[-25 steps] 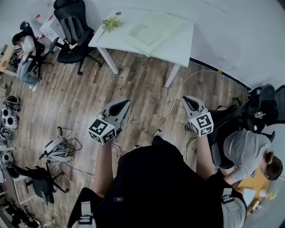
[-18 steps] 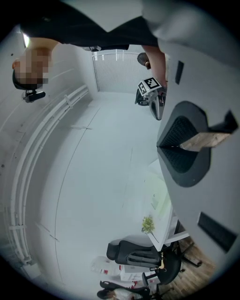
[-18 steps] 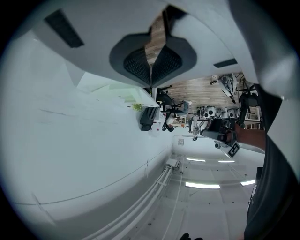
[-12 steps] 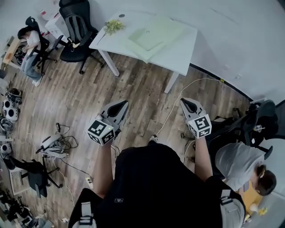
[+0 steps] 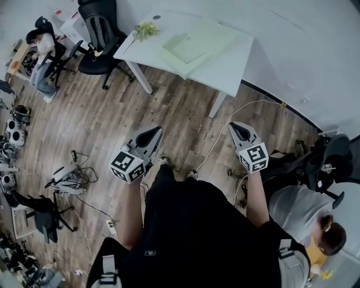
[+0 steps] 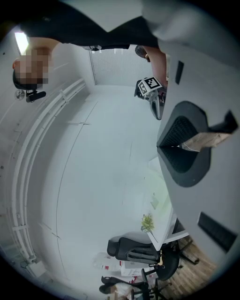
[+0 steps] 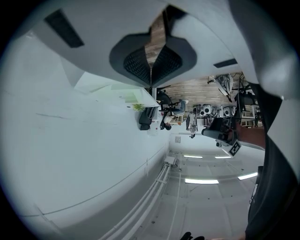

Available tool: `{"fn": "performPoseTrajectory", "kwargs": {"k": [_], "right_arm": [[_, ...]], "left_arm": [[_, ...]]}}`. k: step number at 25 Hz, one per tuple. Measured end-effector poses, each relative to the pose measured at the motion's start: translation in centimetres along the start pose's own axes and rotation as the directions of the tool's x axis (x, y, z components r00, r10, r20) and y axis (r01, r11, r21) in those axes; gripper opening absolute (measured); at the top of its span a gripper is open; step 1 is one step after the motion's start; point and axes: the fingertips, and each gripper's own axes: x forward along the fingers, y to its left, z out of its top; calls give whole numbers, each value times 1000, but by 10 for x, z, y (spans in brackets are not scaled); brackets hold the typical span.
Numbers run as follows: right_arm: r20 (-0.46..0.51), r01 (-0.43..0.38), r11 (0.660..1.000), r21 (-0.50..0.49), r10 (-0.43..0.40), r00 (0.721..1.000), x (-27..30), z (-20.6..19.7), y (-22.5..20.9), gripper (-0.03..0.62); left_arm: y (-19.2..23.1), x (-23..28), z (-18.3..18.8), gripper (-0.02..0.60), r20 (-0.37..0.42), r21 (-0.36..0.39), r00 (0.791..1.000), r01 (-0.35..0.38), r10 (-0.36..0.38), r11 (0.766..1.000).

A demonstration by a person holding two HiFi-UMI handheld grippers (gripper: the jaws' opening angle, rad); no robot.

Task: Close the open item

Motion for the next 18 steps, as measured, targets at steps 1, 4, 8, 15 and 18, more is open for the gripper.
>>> {"fn": "performPoseTrajectory", "kwargs": {"k": [1,4,8,15,18], "right_arm": [[-1,3,1000,5,-3,1000,0,-1,-2,6],[-5,18,1000,21,-18,1000,0,-4,-8,7],[-16,48,999,24,-47,999,5,-6,-14,6],[-55,124,992,19,-123,991,18,1,-50,7],[-58,146,989,10,-145,988,35,12,-66,6]], "left_arm": [[1,2,1,5,-2,1,1000,1,-1,1000],[4,10,4,5,-4,6,1000,13,-13,1000],[17,24,7,5,0,6,999,42,-42,999],[50,70,22,5,14,-3,992,122,-122,992],[73,88,29,5,15,-7,990,141,-141,990]]}}
